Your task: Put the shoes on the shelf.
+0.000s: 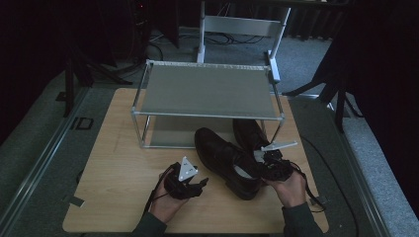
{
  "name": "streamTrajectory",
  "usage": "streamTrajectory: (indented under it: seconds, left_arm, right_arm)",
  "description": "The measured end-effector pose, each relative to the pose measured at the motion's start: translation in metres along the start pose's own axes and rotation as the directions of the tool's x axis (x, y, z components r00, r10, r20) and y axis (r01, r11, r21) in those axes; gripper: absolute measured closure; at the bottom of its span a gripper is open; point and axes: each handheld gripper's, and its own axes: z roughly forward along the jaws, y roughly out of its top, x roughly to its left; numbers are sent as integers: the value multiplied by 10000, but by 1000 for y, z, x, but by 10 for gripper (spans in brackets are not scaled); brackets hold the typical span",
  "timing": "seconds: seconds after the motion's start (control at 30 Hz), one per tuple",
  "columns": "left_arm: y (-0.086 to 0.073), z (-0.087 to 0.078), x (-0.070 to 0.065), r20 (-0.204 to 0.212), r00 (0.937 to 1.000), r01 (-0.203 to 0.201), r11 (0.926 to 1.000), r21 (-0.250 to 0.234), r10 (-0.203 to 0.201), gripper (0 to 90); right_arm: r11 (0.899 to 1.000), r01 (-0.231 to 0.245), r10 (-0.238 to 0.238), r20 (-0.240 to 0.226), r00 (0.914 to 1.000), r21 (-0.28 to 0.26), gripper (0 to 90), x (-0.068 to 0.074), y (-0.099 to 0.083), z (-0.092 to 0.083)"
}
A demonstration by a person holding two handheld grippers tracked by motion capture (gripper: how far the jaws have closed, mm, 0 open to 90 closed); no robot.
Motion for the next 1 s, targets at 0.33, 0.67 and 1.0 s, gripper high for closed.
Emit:
streamTrajectory:
  seconds: [0.33, 0.67, 1.0]
  left_arm:
    - [10, 7, 9, -243, 9997, 6, 9999, -112, -9, 450]
    - [16, 17, 35, -1104, 9907, 754, 9964, -398, -794, 589]
    - [29, 32, 54, -1816, 9748, 1196, 9907, -645, -1295, 803]
  right_arm:
    - [9999, -28, 29, 119, 9999, -140, 809, 2, 17, 12]
    - [9991, -395, 400, 327, 9987, -154, 809, -2, 30, 26]
    - [9962, -706, 723, 329, 9968, -516, 809, -1, 44, 35]
